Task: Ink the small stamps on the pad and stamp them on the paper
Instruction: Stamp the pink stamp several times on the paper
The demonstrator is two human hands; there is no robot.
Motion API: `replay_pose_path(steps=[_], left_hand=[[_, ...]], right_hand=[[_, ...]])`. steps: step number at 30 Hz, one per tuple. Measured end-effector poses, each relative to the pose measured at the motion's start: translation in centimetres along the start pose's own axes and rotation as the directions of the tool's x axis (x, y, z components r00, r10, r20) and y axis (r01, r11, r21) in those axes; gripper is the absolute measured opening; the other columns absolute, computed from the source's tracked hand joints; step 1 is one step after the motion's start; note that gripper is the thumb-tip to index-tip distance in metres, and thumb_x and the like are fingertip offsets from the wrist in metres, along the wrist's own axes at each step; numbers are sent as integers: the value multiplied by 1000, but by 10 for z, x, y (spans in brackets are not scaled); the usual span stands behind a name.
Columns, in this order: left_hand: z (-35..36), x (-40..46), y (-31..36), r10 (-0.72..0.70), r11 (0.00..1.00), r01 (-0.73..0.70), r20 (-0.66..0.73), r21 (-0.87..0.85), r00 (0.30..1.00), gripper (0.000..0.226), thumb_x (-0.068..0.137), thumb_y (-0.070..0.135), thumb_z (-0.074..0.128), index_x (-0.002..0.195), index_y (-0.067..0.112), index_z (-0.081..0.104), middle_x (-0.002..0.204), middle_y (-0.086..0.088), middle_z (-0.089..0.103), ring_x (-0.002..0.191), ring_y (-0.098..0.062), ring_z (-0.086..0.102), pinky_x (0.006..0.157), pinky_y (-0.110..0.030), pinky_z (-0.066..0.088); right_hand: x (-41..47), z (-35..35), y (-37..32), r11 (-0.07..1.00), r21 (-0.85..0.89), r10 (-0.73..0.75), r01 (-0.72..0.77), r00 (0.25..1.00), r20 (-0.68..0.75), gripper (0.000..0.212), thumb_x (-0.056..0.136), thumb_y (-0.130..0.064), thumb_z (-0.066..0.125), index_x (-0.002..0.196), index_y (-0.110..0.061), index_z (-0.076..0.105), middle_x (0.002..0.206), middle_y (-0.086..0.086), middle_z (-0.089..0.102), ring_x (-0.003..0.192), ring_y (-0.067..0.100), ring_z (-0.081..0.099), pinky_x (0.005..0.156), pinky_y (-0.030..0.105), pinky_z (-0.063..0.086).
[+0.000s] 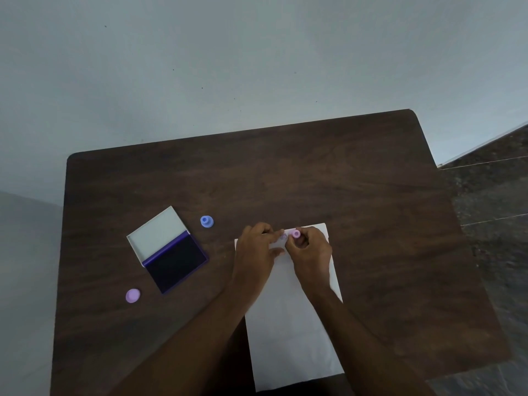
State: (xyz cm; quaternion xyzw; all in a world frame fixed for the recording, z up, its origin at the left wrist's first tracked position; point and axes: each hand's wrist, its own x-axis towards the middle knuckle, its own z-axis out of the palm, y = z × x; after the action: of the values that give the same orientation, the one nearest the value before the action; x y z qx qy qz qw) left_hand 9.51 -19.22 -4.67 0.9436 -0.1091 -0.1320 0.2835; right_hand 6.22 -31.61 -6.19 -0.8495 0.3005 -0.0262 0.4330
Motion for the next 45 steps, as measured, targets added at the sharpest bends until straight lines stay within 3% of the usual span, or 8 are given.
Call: replay_pose_path(steps=[4,9,15,25,27,31,38,45], left_hand=[[0,0,0,5,1000,-5,5,11,1000,36,79,25,78,114,22,70,106,0,66,92,-14,53,79,-22,44],[3,2,0,3,1000,-3,-5,30,1000,38,77,25,79,114,23,70,104,1,66,91,-14,53,76,-19,39],[6,3,1,0,1000,0,-8,2,1000,38,75,24,81,111,23,72,101,1,67,88,-15,55,76,-24,47],[4,3,1,3,1000,-3,9,28,1000,39,73,24,82,111,23,71,103,0,68,89,-15,57,77,-18,38],[3,3,2,3,999,-3,12,49,1000,40,74,25,81,112,25,70,104,3,66,90,-14,55,77,-18,37],[0,4,6,-13,998,13,-6,64,1000,43,74,27,80,115,26,68,104,6,65,89,-14,54,76,-23,44],[1,6,15,36,994,-34,-11,101,999,43,71,27,81,111,24,67,104,2,61,92,-16,54,78,-34,51],[-10,1,13,11,995,1,-118,100,993,41,77,40,76,113,22,68,109,0,65,97,-14,57,76,-21,35]], right_hand=[[0,-1,-1,1000,-11,13,-12,1000,10,18,84,-27,71,89,-11,67,87,2,70,71,10,60,62,5,40],[5,-3,-5,999,-27,18,-17,999,43,18,84,-27,71,83,-10,65,78,-1,64,65,9,55,58,6,38],[8,-8,-12,998,-50,-31,33,999,41,22,85,-23,68,70,-18,53,67,-6,57,56,4,49,49,5,35],[10,-12,-20,997,-70,46,-38,993,111,15,84,-25,70,78,-16,59,71,-11,58,60,3,53,54,7,35],[6,-20,-22,999,7,41,-41,999,2,14,85,-27,66,76,-17,63,70,-13,62,60,4,57,55,11,42],[0,-39,-27,959,250,191,-133,955,-226,8,80,-30,68,74,-25,65,69,-11,69,65,4,66,55,19,52],[-1,-47,-25,878,424,310,-223,940,-146,10,78,-25,76,73,-22,68,63,-12,70,55,3,65,45,13,46],[-3,-43,-27,857,458,284,-236,958,-38,6,79,-23,76,77,-21,71,67,-12,73,54,1,65,44,12,44]])
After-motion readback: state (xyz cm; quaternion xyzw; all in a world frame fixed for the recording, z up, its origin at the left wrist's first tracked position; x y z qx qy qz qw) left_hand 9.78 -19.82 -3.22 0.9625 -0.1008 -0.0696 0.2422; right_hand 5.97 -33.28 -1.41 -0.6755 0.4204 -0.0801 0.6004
